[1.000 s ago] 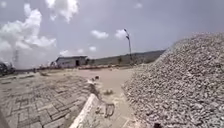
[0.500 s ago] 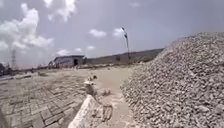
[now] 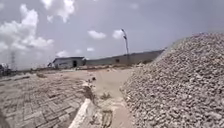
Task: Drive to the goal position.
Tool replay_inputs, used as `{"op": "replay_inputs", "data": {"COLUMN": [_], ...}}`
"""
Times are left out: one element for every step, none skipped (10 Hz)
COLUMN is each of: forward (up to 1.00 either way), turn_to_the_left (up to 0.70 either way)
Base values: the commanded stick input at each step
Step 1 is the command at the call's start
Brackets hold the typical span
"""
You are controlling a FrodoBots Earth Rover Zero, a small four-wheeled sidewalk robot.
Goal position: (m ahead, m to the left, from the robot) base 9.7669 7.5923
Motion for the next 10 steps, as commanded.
{"op": "replay_inputs", "data": {"forward": [0.45,0.45,0.45,0.45,0.45,0.45,0.45,0.45,0.45,0.45], "turn_to_the_left": [0.0,0.0,0.0,0.0,0.0,0.0,0.0,0.0,0.0,0.0]}}
